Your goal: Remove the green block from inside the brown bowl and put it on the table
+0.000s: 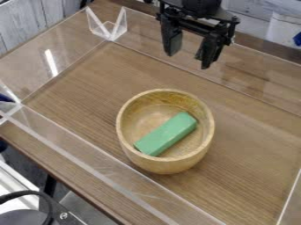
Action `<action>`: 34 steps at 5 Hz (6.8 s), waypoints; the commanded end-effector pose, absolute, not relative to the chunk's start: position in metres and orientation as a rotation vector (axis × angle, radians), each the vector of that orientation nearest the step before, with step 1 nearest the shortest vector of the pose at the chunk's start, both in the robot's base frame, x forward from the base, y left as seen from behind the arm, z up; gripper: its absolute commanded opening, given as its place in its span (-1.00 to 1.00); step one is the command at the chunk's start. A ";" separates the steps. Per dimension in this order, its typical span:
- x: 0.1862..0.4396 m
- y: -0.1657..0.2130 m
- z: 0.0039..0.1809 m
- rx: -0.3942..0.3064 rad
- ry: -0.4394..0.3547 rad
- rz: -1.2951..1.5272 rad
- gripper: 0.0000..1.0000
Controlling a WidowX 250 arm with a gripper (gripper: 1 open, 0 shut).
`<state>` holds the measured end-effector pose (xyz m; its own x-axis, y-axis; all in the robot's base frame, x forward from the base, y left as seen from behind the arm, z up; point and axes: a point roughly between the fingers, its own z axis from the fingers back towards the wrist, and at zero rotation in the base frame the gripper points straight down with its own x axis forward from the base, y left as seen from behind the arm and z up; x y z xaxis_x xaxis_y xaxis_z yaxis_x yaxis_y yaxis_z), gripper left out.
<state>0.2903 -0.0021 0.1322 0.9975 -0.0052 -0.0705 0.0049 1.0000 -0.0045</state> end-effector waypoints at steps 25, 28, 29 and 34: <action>0.223 0.003 0.067 -0.033 0.039 -0.063 -1.00; 0.260 0.022 0.148 -0.031 -0.049 -0.017 -1.00; 0.257 0.020 0.129 -0.070 -0.003 -0.003 -1.00; 0.241 -0.014 0.087 -0.033 0.028 -0.162 -1.00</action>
<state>0.2309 -0.0138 0.0713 0.9821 -0.1650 -0.0907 0.1613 0.9858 -0.0476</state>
